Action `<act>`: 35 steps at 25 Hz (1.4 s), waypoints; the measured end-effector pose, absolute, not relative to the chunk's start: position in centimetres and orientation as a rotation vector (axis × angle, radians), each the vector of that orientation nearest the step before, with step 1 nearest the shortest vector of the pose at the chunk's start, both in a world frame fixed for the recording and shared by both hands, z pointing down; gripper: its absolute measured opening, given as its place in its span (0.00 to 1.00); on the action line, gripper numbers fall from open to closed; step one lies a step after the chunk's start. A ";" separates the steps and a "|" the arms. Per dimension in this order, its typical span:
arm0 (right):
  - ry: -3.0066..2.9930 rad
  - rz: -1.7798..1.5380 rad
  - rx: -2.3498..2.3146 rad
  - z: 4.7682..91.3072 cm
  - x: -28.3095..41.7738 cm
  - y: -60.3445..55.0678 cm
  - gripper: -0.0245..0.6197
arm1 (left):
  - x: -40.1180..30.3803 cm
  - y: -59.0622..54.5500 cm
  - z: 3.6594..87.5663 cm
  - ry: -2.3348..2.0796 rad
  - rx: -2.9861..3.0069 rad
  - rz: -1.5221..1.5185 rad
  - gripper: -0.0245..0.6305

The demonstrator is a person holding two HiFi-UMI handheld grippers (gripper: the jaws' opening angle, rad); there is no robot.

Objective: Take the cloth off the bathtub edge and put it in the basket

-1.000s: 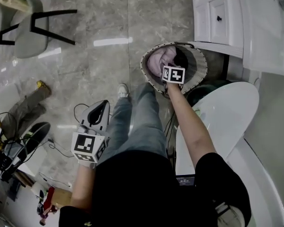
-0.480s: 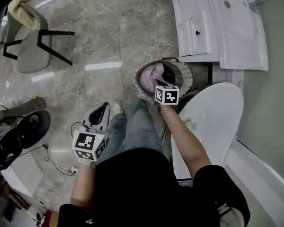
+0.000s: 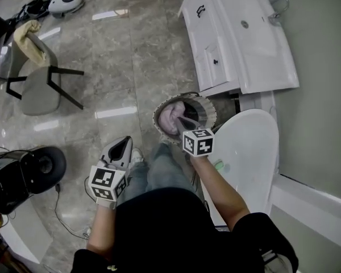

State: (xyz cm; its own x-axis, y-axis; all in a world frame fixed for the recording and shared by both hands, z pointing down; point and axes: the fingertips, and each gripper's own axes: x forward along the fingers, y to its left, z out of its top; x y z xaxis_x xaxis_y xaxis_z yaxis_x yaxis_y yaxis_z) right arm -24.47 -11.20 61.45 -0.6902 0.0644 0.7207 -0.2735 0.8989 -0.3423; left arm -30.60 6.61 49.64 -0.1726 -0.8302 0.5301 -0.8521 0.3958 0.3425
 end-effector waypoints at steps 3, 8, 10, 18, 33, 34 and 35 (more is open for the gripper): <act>-2.341 0.509 0.131 57.3 -24.5 -11.1 0.03 | -30.6 6.3 48.4 -2.000 1.468 0.027 0.05; -2.448 0.477 0.117 51.1 -24.2 -11.2 0.03 | -31.2 5.2 45.3 -2.038 1.523 -0.008 0.05; -2.498 0.465 0.119 48.6 -23.9 -11.3 0.03 | -31.3 4.8 43.9 -2.051 1.560 -0.004 0.05; -2.678 0.392 0.104 39.7 -23.4 -12.0 0.03 | -32.2 3.3 39.2 -2.116 1.633 -0.008 0.05; -2.901 0.264 0.028 30.0 -23.6 -11.5 0.03 | -32.8 1.4 30.9 -2.220 1.809 -0.007 0.05; -2.908 0.256 0.026 29.7 -23.6 -11.6 0.03 | -32.8 1.3 30.4 -2.228 1.815 -0.015 0.05; -2.914 0.250 0.023 29.5 -23.6 -11.6 0.03 | -32.9 1.2 30.0 -2.236 1.822 -0.019 0.05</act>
